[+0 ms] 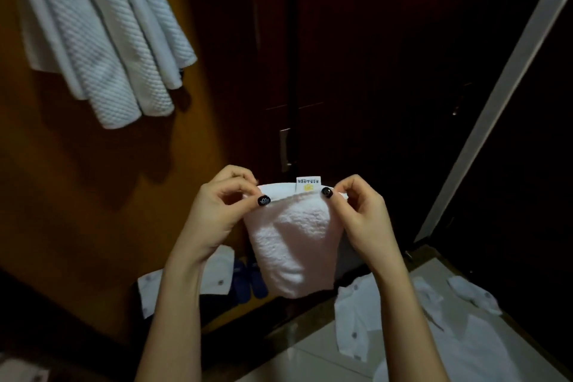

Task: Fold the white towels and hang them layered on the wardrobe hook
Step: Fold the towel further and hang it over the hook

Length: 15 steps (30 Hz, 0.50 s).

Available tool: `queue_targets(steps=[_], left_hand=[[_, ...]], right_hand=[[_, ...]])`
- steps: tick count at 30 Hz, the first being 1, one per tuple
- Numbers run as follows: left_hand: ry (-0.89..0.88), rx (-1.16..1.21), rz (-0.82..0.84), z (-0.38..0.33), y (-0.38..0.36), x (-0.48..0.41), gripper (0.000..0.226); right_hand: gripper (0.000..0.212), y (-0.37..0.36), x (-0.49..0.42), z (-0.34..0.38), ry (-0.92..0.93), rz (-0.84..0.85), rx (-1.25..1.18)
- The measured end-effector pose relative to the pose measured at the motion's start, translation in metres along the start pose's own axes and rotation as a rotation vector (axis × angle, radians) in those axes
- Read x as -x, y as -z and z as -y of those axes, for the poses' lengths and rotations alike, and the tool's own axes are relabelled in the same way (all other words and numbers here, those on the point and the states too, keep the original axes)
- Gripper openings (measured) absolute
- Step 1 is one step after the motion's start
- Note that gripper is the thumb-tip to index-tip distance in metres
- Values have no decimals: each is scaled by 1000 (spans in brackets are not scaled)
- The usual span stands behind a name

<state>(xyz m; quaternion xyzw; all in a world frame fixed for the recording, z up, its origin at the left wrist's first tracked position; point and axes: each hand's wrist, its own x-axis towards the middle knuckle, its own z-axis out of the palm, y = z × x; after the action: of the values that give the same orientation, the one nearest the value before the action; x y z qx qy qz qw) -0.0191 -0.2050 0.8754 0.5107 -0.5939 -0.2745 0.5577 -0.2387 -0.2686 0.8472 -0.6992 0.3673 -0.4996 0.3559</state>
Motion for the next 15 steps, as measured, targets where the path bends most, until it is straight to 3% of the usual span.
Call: queue_targets(steps=[7,12,15], left_hand=[[176,-98,44,18,51,24,13],[118,-43,-142,36,60,35,25],[69,-107,-143,35,67,38,27]], right_hand=[[21,-45,2,25,9,83,0],[17,-57,6,26,-17,128,22],[17,-66,13,27,-26,137,90]])
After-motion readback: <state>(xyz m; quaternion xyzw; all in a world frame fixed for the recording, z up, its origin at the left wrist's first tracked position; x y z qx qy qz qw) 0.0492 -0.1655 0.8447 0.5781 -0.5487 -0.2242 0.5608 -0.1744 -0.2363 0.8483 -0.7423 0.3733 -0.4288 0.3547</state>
